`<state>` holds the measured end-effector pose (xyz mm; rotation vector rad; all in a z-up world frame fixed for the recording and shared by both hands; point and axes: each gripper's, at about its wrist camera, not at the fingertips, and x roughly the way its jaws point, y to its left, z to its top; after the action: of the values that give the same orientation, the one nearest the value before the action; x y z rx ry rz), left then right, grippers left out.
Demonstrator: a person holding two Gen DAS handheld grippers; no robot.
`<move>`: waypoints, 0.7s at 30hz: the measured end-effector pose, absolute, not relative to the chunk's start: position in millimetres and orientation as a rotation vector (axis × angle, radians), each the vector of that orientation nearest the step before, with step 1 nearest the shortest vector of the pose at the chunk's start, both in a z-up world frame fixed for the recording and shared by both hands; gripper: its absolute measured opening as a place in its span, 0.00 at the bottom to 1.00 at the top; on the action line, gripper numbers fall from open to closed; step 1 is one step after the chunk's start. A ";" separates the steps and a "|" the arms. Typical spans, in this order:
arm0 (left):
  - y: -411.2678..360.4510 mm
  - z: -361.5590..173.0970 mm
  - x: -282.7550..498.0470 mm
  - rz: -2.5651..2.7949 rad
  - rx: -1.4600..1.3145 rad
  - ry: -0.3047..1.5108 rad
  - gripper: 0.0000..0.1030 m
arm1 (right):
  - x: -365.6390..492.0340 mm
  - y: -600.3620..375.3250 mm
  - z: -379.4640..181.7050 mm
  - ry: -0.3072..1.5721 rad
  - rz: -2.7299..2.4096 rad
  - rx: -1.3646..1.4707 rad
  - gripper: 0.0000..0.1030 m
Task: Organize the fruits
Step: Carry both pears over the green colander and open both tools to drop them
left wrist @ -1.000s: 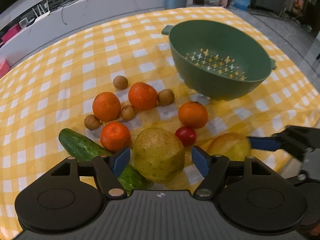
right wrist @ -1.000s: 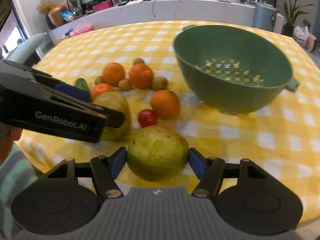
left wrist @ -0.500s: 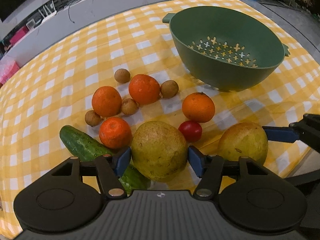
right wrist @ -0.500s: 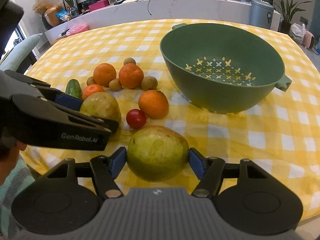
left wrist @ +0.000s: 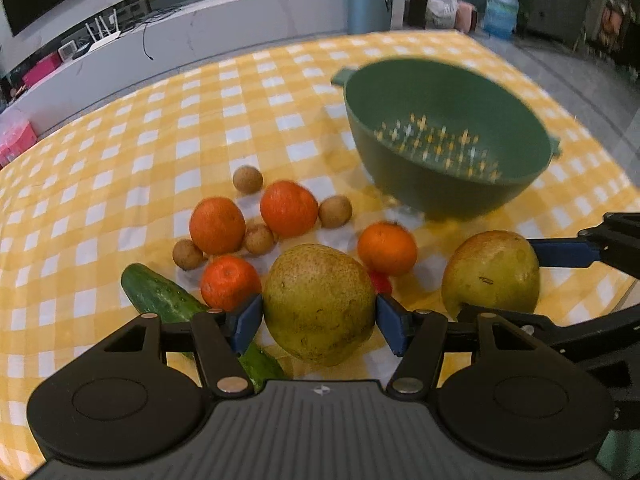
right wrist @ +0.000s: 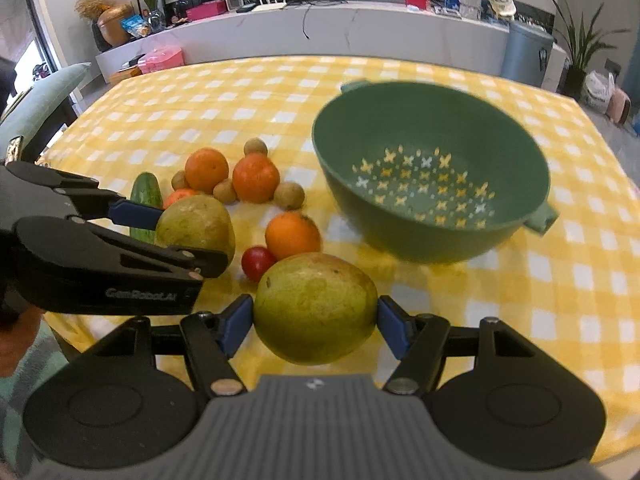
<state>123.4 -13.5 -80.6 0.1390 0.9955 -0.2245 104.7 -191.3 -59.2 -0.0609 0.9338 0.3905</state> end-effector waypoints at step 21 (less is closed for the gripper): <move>-27.0 -6.3 185.4 -0.350 0.004 0.911 0.69 | 204.5 -246.1 -7.9 0.870 0.280 -0.115 0.63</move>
<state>185.4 -27.0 -6.3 0.0043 0.9108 -0.3504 204.5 -246.1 -7.9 -0.1151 0.8704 0.2799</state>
